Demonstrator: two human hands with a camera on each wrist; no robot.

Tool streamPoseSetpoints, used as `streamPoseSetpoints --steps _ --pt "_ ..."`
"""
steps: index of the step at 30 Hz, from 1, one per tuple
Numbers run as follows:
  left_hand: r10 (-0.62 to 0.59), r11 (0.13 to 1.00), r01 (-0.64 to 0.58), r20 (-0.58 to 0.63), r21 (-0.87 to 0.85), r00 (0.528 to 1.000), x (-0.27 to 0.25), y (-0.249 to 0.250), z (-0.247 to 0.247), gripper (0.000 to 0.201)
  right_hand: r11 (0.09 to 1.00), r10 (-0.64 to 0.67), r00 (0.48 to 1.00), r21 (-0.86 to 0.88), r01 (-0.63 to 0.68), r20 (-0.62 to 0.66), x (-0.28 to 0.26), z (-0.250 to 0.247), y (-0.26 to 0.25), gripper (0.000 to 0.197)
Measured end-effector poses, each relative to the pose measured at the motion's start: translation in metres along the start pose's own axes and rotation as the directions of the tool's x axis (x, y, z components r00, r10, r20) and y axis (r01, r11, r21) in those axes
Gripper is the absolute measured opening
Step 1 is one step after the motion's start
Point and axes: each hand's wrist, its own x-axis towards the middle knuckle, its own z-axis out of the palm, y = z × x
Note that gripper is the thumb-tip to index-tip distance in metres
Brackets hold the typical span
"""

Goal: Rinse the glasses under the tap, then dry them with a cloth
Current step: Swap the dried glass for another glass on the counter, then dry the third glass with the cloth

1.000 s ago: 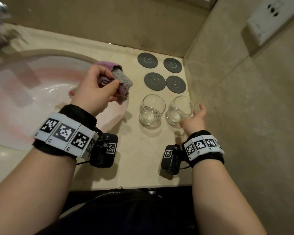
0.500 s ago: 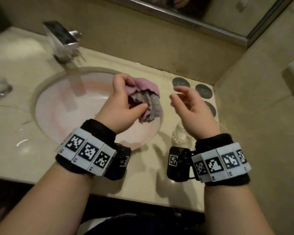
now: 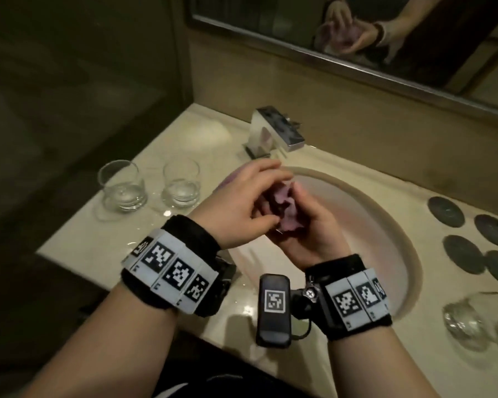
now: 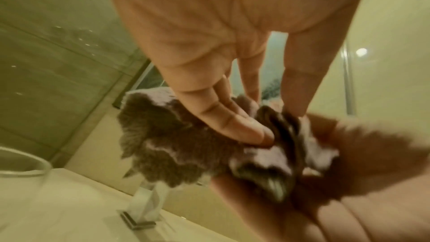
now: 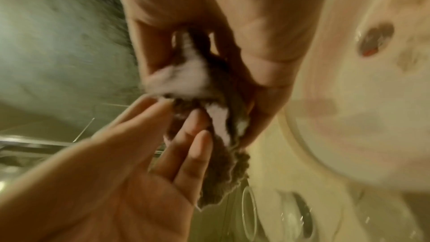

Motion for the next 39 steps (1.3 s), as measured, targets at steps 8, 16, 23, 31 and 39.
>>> streamPoseSetpoints --steps 8,16,23,31,39 --pt "-0.405 0.765 0.550 -0.413 0.335 0.816 -0.016 -0.083 -0.090 0.026 0.931 -0.053 0.976 0.343 0.125 -0.211 0.059 0.037 0.026 0.055" --pt "-0.682 0.448 0.643 -0.228 0.622 0.695 -0.031 -0.147 -0.105 0.034 0.921 -0.090 0.981 0.361 0.148 -0.171 0.079 0.068 0.037 0.040" --pt "-0.693 0.466 0.648 -0.207 0.602 0.691 -0.018 -0.157 -0.101 0.019 0.968 -0.011 0.975 0.243 0.066 -0.224 0.084 0.076 0.038 0.055" --pt "-0.594 0.730 0.670 -0.357 0.138 0.721 -0.036 -0.130 -0.126 0.020 0.926 -0.074 0.962 0.341 0.164 -0.261 0.077 0.040 0.014 0.095" --pt "-0.470 0.847 0.262 -0.421 -0.463 0.776 -0.004 -0.061 -0.095 0.009 0.924 -0.173 0.926 0.270 0.270 -0.335 0.032 -0.012 -0.020 0.098"
